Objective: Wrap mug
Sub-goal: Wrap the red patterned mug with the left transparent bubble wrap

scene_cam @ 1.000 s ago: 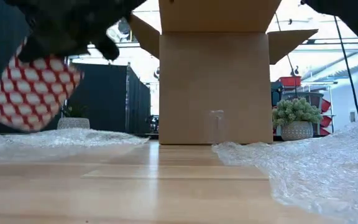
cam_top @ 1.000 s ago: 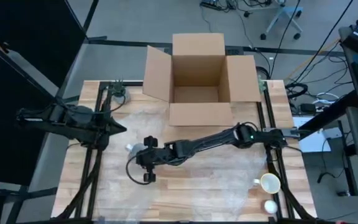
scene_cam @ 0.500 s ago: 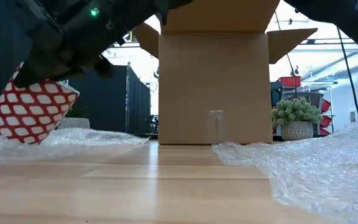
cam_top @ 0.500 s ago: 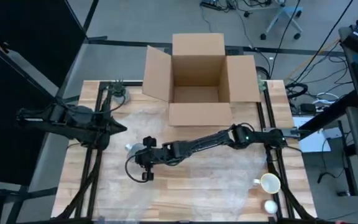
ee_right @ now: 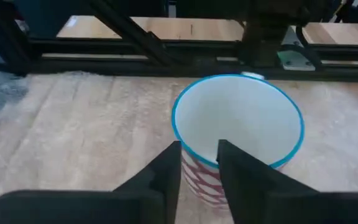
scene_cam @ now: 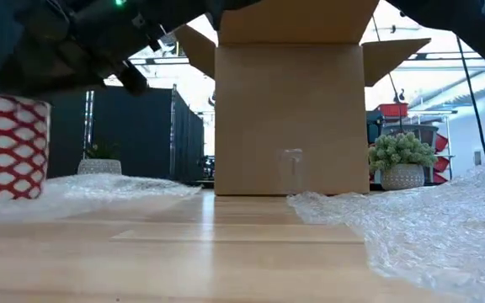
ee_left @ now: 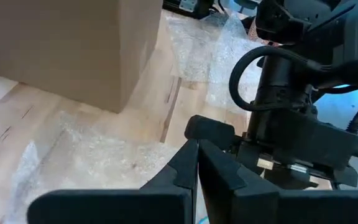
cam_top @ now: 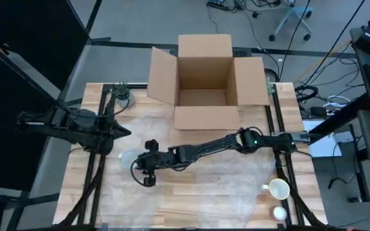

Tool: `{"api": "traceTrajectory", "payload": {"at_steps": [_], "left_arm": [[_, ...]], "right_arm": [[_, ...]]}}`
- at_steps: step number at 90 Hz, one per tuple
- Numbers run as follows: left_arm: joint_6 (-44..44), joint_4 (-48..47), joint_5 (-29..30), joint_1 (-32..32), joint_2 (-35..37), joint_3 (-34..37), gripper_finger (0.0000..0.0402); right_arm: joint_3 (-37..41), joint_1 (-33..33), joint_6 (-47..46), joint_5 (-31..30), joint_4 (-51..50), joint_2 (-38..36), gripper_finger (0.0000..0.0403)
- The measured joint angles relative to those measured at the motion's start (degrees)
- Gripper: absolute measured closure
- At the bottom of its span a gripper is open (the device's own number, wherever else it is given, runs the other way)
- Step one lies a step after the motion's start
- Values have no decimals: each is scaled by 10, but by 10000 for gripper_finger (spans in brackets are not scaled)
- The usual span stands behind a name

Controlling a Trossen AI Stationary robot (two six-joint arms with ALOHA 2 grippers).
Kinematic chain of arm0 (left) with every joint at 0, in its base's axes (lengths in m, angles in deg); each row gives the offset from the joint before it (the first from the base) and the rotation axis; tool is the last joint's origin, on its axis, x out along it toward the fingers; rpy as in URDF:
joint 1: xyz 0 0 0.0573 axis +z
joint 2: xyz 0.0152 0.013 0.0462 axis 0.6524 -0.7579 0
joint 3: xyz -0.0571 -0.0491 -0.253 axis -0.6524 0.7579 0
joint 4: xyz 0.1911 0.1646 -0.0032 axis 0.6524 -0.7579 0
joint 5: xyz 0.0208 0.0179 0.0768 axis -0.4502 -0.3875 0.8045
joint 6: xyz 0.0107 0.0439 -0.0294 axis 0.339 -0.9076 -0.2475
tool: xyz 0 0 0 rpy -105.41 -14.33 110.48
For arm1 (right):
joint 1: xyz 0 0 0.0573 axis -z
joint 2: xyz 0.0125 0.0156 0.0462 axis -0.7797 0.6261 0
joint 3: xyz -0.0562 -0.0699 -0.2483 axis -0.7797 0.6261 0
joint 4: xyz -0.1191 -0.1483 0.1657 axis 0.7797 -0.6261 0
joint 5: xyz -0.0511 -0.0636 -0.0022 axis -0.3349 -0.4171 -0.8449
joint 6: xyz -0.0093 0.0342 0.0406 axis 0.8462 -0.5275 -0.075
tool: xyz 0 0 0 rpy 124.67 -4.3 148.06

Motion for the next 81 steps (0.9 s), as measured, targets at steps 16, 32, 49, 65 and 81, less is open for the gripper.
{"api": "traceTrajectory", "payload": {"at_steps": [16,32,49,65,81], "left_arm": [[0,1,0,0,0,0,402],[-5,26,-16,0,-5,0,399],[-49,70,-28,0,-26,0,348],[-95,104,-101,-7,-70,-9,271],[-95,54,-84,-84,-145,-68,241]], "right_arm": [[1,-3,4,1,-24,-33,239],[-1,-27,-10,3,-181,-134,209],[1,-83,-53,-3,-312,-192,203],[2,-147,-117,-80,-374,-191,206],[35,-190,-191,-168,-407,-169,206]]}}
